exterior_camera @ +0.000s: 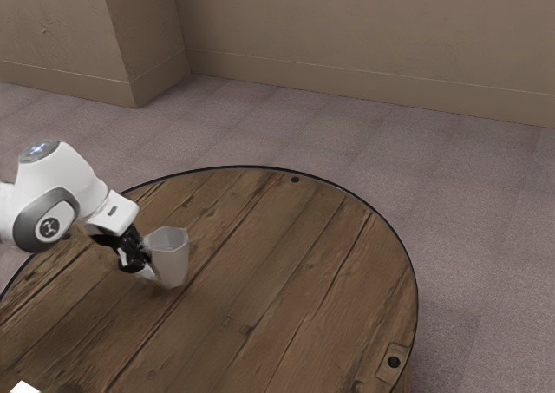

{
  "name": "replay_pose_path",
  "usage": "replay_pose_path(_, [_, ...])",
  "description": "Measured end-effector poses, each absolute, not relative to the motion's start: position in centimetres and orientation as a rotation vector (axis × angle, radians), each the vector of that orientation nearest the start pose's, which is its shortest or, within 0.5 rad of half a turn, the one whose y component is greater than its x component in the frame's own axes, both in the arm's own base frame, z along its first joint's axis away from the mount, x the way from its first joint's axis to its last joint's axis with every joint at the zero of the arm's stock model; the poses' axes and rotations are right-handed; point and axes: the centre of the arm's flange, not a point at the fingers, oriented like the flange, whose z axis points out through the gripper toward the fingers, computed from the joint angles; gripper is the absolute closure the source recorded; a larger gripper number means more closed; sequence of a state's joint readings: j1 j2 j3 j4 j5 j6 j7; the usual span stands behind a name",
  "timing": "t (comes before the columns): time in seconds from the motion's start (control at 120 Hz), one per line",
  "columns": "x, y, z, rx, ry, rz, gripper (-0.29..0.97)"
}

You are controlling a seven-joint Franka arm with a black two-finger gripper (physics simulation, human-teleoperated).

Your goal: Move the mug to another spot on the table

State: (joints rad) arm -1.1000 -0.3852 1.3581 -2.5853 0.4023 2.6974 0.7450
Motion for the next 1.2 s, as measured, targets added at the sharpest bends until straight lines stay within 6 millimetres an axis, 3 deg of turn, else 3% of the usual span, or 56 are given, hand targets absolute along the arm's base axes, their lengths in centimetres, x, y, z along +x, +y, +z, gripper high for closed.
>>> replay_pose_path(0.117, [45.8,6.8,31.9,-2.841,1.287,-0.507,0.67])
replay_pose_path(0.3, [46.3,6.0,31.6,-2.839,1.309,-0.546,0.67])
replay_pose_path(0.492, [46.3,6.0,30.3,-2.86,1.319,-0.537,0.32])
replay_pose_path(0.642, [46.0,7.3,30.1,-2.874,1.29,-0.525,0.16])
replay_pose_path(0.767, [45.2,8.2,29.6,-2.908,1.282,-0.471,0.09])
replay_pose_path(0.983, [45.3,6.3,30.1,-2.884,1.367,-0.438,0.03])
replay_pose_path(1.2, [45.9,5.9,31.1,-2.865,1.391,-0.453,0.01])
